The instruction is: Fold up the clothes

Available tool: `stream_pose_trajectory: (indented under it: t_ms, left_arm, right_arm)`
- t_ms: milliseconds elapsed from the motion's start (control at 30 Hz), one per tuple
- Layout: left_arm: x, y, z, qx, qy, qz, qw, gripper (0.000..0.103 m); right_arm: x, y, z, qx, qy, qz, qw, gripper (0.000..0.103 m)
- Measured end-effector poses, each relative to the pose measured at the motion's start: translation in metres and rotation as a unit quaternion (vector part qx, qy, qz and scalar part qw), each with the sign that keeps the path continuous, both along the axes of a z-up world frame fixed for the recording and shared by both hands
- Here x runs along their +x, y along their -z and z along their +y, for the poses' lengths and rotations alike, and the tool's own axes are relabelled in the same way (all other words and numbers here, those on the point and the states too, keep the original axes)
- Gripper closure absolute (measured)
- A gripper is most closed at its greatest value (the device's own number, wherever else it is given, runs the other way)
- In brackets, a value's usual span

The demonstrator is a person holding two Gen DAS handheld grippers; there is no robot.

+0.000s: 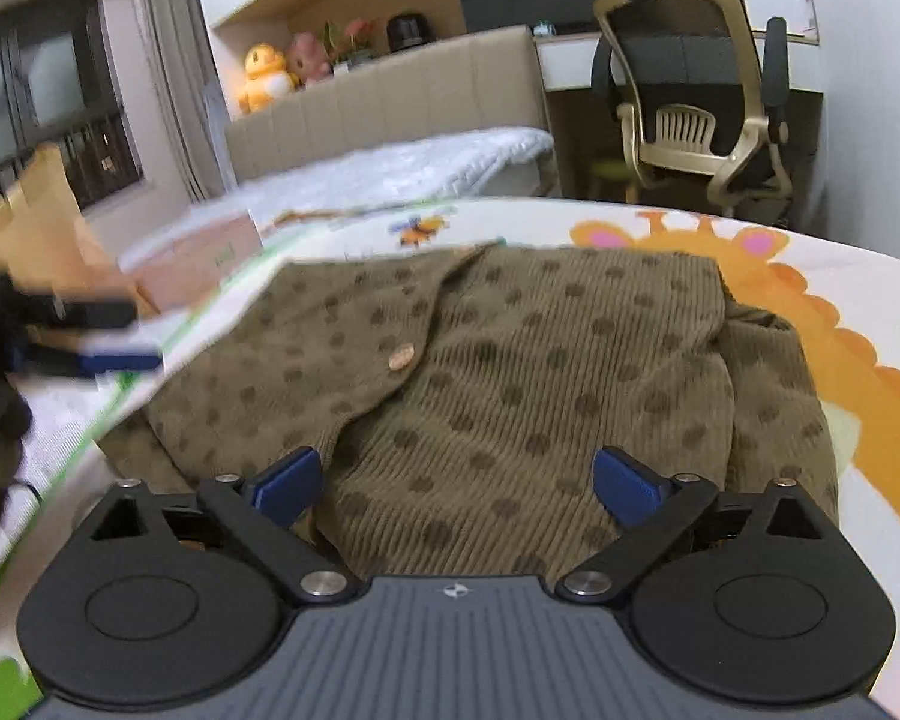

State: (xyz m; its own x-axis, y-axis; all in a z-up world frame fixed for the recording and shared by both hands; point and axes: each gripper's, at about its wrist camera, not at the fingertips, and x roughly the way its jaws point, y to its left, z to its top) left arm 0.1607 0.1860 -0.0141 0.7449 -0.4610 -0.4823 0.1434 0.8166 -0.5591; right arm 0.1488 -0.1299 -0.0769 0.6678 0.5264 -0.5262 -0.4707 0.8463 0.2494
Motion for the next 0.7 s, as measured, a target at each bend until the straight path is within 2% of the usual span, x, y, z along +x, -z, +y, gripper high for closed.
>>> stream_pose_trajectory:
  t_ms: [167,333,400,467,533,633,700]
  left_arm:
    - [0.008,0.011,-0.008,-0.015,0.012,0.023,0.9996,0.006]
    - [0.006,-0.015,-0.018,-0.086,0.068,-0.019,0.9938,0.006]
    - [-0.003,-0.037,-0.018,-0.095,0.074,-0.058,0.991,0.006]
    - [-0.012,-0.053,-0.019,-0.079,0.075,-0.086,0.9904,0.005]
    - [-0.015,-0.057,-0.022,-0.056,0.076,-0.09,0.9914,0.005]
    - [-0.006,-0.033,-0.034,-0.024,0.079,-0.047,0.9955,0.005]
    - [0.004,-0.011,-0.043,-0.008,0.081,-0.01,0.9966,0.005]
  right_arm:
    - [0.004,0.003,-0.008,0.027,-0.005,0.015,0.999,0.0]
    - [0.004,0.004,-0.016,0.057,-0.007,0.022,0.998,0.0]
    - [0.005,0.005,-0.017,0.06,-0.008,0.023,0.998,0.0]
    - [0.004,0.005,-0.016,0.058,-0.008,0.022,0.998,0.0]
    - [0.004,0.005,-0.013,0.049,-0.008,0.021,0.999,0.0]
    - [0.002,0.003,-0.006,0.026,-0.007,0.018,0.999,0.0]
    - [-0.001,0.002,0.005,-0.015,-0.013,0.015,1.0,0.0]
